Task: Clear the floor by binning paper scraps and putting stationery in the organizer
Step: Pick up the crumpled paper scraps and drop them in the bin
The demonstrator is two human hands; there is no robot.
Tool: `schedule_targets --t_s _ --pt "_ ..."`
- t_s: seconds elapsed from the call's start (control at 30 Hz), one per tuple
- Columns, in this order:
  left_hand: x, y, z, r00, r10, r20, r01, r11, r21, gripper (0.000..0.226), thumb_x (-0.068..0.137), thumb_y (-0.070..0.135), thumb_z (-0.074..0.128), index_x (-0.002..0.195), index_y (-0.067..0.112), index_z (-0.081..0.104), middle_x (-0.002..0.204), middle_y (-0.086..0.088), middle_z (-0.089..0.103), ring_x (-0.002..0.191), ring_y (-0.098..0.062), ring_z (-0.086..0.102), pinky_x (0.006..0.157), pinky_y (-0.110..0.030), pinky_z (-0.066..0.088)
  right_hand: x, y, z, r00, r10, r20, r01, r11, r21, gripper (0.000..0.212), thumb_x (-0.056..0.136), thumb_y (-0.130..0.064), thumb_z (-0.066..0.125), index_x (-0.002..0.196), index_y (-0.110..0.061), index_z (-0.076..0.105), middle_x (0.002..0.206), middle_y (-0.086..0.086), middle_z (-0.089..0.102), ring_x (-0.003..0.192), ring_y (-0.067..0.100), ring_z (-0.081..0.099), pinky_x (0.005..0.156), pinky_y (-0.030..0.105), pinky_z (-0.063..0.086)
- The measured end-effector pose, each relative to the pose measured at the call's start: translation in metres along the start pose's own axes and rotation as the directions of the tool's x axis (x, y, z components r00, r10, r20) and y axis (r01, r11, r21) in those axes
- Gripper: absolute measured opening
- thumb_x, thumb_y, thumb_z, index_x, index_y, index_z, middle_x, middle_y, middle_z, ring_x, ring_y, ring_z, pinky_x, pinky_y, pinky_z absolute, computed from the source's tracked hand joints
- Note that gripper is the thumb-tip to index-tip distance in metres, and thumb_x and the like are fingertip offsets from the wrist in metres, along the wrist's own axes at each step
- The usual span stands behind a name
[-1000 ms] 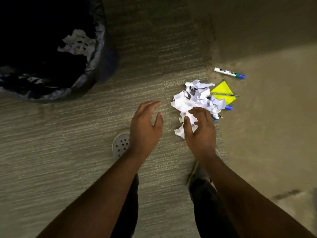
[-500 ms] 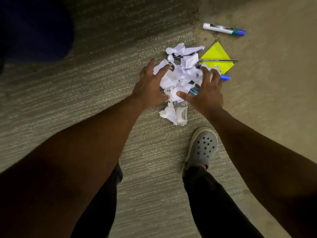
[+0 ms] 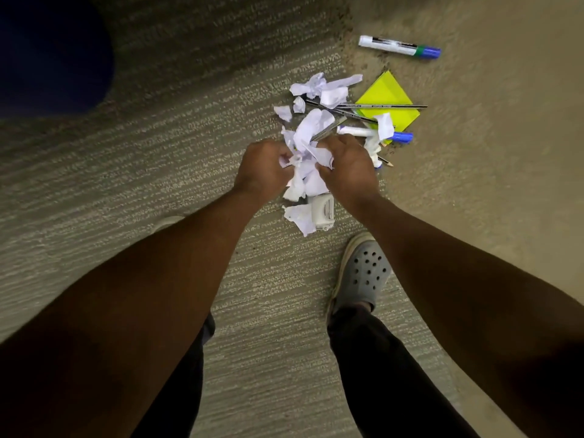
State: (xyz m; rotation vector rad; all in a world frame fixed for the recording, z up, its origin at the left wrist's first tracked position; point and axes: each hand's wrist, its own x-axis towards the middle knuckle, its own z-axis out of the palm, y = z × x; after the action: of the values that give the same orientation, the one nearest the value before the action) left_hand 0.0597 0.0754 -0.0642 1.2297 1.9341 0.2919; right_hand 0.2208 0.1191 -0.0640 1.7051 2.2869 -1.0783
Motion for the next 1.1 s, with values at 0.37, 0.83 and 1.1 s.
schedule_targets --t_s 0.37,0.83,1.1 --pt "-0.075 0.029 -0.121 0.964 -0.184 -0.194 0.099 0.919 -0.381 0.015 0.077 0.007 0.073 0.092 0.010 0.075 0.095 -0.003 0.073 0.083 -0.021 0.070 0.077 -0.038 0.058 -0.047 -0.068 -0.094 0.955 0.130 -0.266 -0.059 0.964 0.259 0.030 0.079 -0.020 0.074 0.109 -0.016 0.069 0.105 0.005 0.071 0.063 0.007 0.049 0.068 0.020 0.046" --pt "-0.129 0.029 -0.370 0.535 -0.158 -0.830 -0.155 0.947 -0.280 0.013 0.089 0.027 0.065 0.095 0.037 0.061 0.092 -0.004 0.067 0.083 -0.014 0.064 0.073 -0.030 0.053 -0.006 -0.346 -0.165 0.911 -0.071 -0.406 0.337 0.694 0.636 0.022 0.085 -0.024 0.071 0.106 -0.021 0.065 0.099 0.000 0.071 0.090 0.014 0.068 0.078 0.041 0.056" --pt "-0.096 -0.042 -0.403 0.437 -0.204 -0.876 0.019 0.976 -0.218 0.028 0.088 0.030 0.058 0.097 0.004 0.065 0.094 -0.016 0.067 0.085 -0.022 0.064 0.077 -0.021 0.048 0.037 -0.443 -0.102 0.854 -0.288 -0.433 0.490 0.724 0.485 0.025 0.085 -0.010 0.069 0.109 -0.005 0.065 0.105 0.005 0.066 0.083 0.008 0.059 0.068 0.006 0.041"
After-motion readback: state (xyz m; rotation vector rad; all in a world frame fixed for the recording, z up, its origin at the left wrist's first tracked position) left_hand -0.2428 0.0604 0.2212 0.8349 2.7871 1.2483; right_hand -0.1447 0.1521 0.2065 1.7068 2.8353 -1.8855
